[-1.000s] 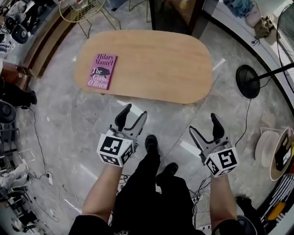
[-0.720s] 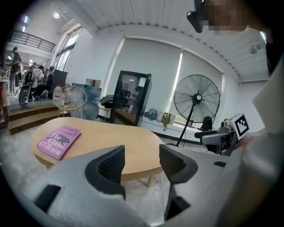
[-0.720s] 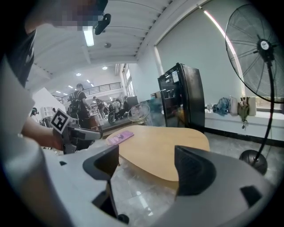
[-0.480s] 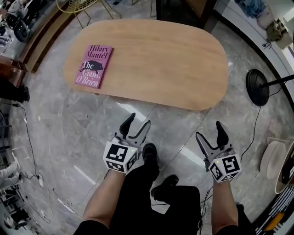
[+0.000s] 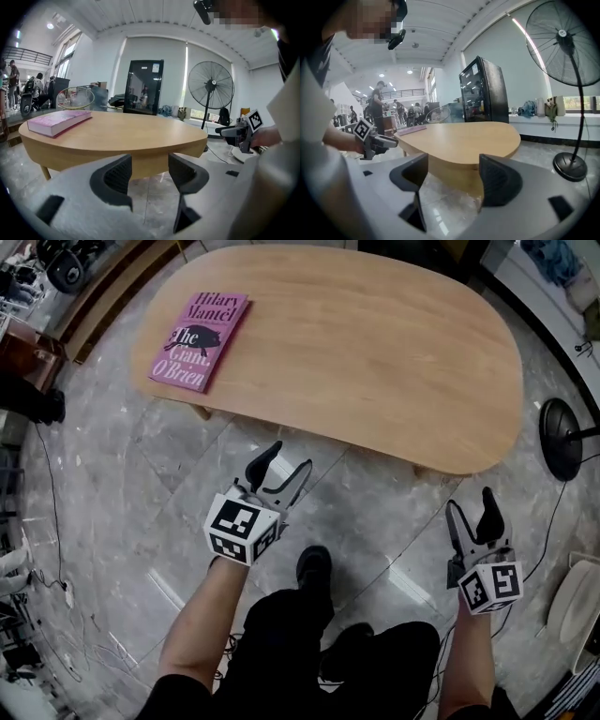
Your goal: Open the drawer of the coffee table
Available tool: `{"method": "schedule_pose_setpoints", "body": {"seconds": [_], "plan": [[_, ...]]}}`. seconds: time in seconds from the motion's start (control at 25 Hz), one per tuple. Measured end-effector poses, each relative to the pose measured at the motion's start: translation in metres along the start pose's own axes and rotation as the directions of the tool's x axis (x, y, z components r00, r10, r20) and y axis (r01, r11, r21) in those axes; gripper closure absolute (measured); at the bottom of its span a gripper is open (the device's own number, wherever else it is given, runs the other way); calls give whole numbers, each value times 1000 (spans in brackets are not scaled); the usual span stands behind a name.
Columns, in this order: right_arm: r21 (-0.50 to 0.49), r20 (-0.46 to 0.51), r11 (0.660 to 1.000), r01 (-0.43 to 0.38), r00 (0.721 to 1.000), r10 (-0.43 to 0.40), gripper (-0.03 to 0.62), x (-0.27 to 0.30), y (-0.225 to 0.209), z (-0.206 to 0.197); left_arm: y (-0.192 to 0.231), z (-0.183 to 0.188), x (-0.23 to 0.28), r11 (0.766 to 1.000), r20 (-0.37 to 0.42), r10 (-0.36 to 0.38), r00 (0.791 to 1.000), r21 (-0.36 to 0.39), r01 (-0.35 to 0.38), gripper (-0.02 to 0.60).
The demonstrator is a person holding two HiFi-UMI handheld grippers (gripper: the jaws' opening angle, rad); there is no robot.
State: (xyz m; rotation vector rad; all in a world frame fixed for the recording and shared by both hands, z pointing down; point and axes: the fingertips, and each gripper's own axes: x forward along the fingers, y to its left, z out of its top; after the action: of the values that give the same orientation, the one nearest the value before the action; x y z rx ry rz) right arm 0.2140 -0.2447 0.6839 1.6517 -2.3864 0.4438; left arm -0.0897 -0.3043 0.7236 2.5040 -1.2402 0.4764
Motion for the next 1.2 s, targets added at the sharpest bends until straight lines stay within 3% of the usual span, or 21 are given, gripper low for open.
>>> {"method": "schedule_pose_setpoints", "body": {"seconds": [0.4, 0.6, 0.8, 1.08, 1.2], "plan": [[-23, 20, 1000, 20, 1000, -19, 249, 23, -40, -62, 33, -50, 41, 999, 39, -32, 999, -11, 32, 288], [-7, 11, 1000, -2, 1000, 2, 247, 32, -42, -69, 44, -48, 51, 1000, 56, -23, 998, 0, 23, 259], [-50, 8, 998, -30, 999, 31, 249, 45, -38, -71, 53, -49, 58, 997, 30, -20, 999, 78, 18, 245], [-79, 27, 995, -56, 998, 58, 266, 55, -46, -64, 61, -45, 70, 996, 24, -1, 1000, 86, -1, 249], [-88, 13, 994, -68, 997, 70, 272, 60, -47, -65, 61, -45, 70, 997, 29, -3, 1000, 78, 1, 284]]}}
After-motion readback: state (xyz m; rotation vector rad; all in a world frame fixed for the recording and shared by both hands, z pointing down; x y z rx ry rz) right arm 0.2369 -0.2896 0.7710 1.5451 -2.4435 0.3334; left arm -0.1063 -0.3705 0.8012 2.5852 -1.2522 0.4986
